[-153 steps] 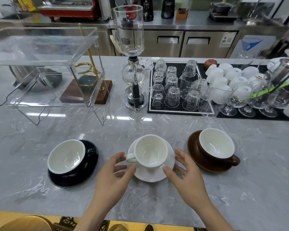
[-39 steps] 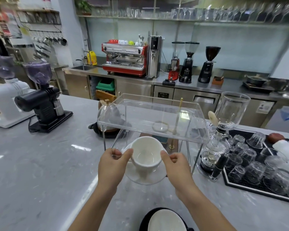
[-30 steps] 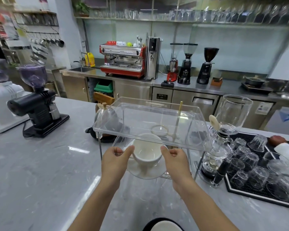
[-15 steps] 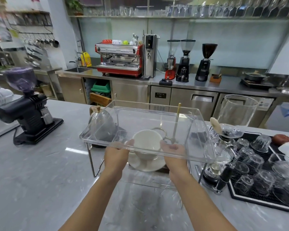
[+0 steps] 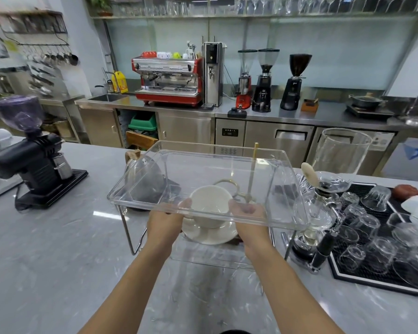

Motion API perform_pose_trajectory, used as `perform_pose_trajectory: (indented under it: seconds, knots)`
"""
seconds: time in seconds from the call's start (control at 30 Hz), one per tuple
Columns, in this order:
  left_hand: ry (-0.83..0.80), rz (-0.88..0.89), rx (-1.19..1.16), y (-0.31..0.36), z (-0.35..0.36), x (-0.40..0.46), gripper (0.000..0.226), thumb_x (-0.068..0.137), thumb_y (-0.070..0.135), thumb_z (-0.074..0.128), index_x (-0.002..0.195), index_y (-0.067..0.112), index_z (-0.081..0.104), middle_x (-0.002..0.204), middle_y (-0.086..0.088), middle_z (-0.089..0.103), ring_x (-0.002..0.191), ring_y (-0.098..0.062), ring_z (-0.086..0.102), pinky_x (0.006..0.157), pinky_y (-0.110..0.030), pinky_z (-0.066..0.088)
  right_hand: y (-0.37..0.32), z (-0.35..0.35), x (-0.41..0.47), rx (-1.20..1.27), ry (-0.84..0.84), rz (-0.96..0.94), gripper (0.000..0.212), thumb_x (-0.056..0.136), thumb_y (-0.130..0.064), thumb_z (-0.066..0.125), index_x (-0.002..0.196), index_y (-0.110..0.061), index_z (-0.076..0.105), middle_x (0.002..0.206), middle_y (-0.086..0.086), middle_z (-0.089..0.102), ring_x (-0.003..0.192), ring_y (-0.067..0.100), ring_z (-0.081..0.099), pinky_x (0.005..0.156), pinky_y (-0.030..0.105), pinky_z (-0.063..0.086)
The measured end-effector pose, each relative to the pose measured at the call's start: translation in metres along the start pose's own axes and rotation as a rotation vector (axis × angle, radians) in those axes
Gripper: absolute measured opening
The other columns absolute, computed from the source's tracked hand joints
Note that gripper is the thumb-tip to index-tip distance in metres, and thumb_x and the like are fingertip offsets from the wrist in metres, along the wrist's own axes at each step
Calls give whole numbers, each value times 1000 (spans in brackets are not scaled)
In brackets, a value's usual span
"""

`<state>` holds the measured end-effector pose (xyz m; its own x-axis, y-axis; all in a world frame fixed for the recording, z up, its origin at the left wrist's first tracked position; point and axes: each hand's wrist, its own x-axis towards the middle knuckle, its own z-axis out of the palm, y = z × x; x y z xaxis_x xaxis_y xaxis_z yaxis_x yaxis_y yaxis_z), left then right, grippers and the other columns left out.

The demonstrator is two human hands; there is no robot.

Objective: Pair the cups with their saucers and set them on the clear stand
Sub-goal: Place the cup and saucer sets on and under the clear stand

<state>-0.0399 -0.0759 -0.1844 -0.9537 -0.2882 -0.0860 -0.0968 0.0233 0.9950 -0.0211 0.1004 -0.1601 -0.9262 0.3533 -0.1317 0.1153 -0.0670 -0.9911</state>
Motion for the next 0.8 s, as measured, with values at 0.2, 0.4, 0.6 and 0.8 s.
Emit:
perform_pose_trajectory:
  seconds: [0.2,0.4,0.6,0.8]
  knots:
    - [60,47,45,1,0,-6,52,70,53,84,76,5,64,77,-11,67,78,-27,66,79,-51,58,0,-1,-3,-46,49,-38,21,87,-29,72,82,-21,53,87,-5,59,77,7,56,65,28,47]
    - [179,403,346,9,4,-32,18,95,31,66,102,16,61,98,1,67,95,-20,64,72,-23,45,0,-1,-18,-263,49,-325,25,90,-31,65,110,-27,51,111,-1,61,102,18,59,76,30,48]
    - [88,640,380,-9,-10,-88,18,93,19,69,109,25,63,112,16,66,109,12,56,92,-8,42,3,-21,-67,-529,-191,-642,37,95,-29,60,131,-27,54,131,-22,49,122,2,48,98,27,48]
    - [-36,607,333,-38,-22,-140,32,91,44,57,116,27,65,124,21,65,121,-3,60,100,-19,45,24,-52,-98,-632,-275,-713,40,94,-34,60,133,-26,55,137,-23,47,129,-18,34,105,2,23]
